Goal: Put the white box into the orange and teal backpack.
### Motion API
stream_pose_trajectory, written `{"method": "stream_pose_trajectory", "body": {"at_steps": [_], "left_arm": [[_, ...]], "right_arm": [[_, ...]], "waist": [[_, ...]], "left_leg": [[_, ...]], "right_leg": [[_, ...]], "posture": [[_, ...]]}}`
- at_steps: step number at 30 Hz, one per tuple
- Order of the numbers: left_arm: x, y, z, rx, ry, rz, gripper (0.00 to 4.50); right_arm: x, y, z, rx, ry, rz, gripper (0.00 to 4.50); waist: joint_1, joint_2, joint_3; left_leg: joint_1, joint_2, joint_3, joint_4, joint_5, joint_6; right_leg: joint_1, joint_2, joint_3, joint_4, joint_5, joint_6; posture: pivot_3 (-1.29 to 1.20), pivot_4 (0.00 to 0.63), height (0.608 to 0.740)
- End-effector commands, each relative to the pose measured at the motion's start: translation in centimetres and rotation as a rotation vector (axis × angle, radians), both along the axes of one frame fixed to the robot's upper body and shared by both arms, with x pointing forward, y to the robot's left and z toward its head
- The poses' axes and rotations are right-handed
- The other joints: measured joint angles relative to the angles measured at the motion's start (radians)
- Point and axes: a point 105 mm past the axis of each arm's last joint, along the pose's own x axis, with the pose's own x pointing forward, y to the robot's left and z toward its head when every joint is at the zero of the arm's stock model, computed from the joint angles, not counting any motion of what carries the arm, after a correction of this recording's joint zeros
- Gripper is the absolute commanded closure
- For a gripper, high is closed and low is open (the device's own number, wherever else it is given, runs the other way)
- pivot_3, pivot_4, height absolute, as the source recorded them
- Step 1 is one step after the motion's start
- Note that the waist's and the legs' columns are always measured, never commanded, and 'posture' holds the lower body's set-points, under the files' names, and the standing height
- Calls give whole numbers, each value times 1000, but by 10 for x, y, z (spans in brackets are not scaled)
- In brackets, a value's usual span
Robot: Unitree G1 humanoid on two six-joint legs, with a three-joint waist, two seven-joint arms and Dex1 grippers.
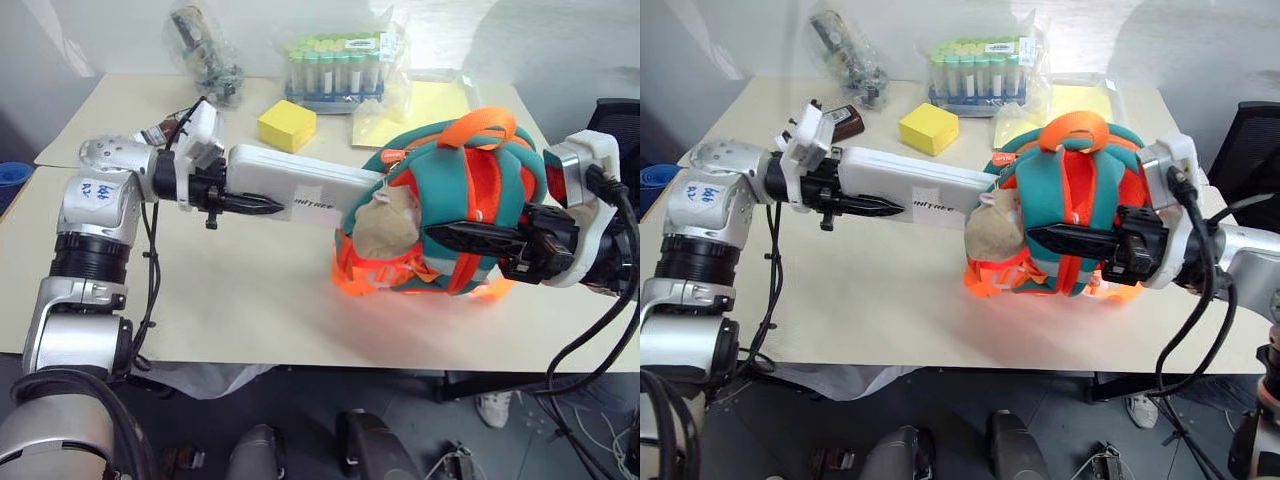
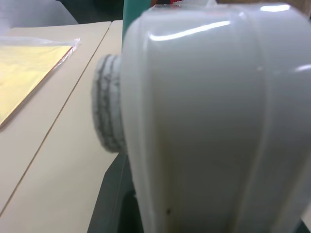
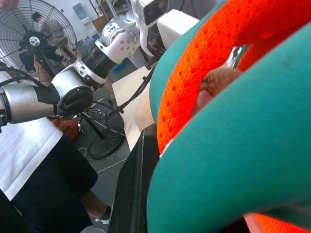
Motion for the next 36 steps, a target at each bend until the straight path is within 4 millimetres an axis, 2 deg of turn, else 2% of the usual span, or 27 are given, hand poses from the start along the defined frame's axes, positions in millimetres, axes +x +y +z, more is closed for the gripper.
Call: {"method": "stream_pose_trajectory", "body": {"at_steps": [1, 2, 5, 10, 12, 15, 18, 22, 25, 27, 31, 36], "left_arm": [[-3, -21, 2, 12, -25, -61, 3235], [-4, -33, 2, 6, -32, -88, 3235], [-6, -92, -11, 12, -51, -185, 3235], [6, -153, -32, 62, -90, -142, 3235], [12, -163, -37, 72, -98, -97, 3235], [20, -153, -29, 44, -90, -46, 2254], [23, -121, -16, 21, -80, -13, 1346], [7, -78, 3, -28, -51, -58, 197], [-19, -45, 23, -91, 59, -142, 65], [-40, -34, 37, -122, 122, -211, 65], [-60, -46, 47, -148, 109, -253, 65], [-59, -68, 29, -88, -5, -206, 65]], "right_arm": [[-1, 0, 10, 5, -60, 1, 4474], [0, 2, 8, 0, -61, 6, 4474], [4, 12, -1, -21, -66, 17, 4474], [7, 15, -7, -27, -71, 8, 4474], [8, 16, -8, -25, -73, 1, 4474], [9, 17, -11, -23, -72, -14, 4500], [8, 16, -13, -19, -67, -26, 4500], [7, 14, -17, -14, -59, -48, 4500], [7, 15, -19, -7, -56, -64, 4500], [6, 15, -20, -6, -54, -68, 4500], [6, 16, -21, -4, -52, -76, 4500], [5, 16, -21, 1, -53, -81, 4500]], "waist": [[0, 0, 0], [1, 0, 0], [18, 0, 0], [28, 0, 0], [25, 0, 0], [14, 0, 0], [0, 0, 0], [-15, 0, 0], [-24, 0, 0], [-26, 0, 0], [-8, 0, 0], [5, 0, 0]], "left_leg": [[0, 0, 0, 0, 0, 0], [-1, 0, 0, 0, 0, 0], [-2, 0, -2, 2, 0, 0], [-11, -3, -2, 4, 0, 3], [-14, -4, -1, 5, 1, 4], [-14, -3, 0, 4, 1, 3], [-12, -1, -1, 3, 3, 1], [-11, 2, -1, 1, 4, -2], [-11, 2, -1, 2, 5, -3], [-12, 2, -1, 2, 5, -3], [-12, 0, -3, 4, 5, -2], [-12, -3, -2, 4, 6, 0]], "right_leg": [[0, 0, 0, 0, 0, 0], [-1, 0, 0, 0, 0, 0], [0, 0, -1, 0, 0, 0], [-8, 0, 0, 0, 2, 4], [-11, 0, 1, 0, 3, 5], [-12, 0, 3, 1, 3, 5], [-13, 1, 2, 3, 2, 4], [-13, 3, 1, 6, 3, 2], [-13, 3, 0, 6, 2, 1], [-13, 2, 0, 6, 2, 1], [-12, 0, -1, 6, 2, 2], [-11, -1, 1, 6, 3, 3]], "posture": [[0, 150, 740], [0, 150, 740], [0, 150, 740], [0, 150, 740], [0, 150, 740], [0, 150, 740], [0, 150, 740], [0, 150, 740], [0, 150, 740], [0, 150, 740], [0, 150, 740], [0, 150, 740]]}}
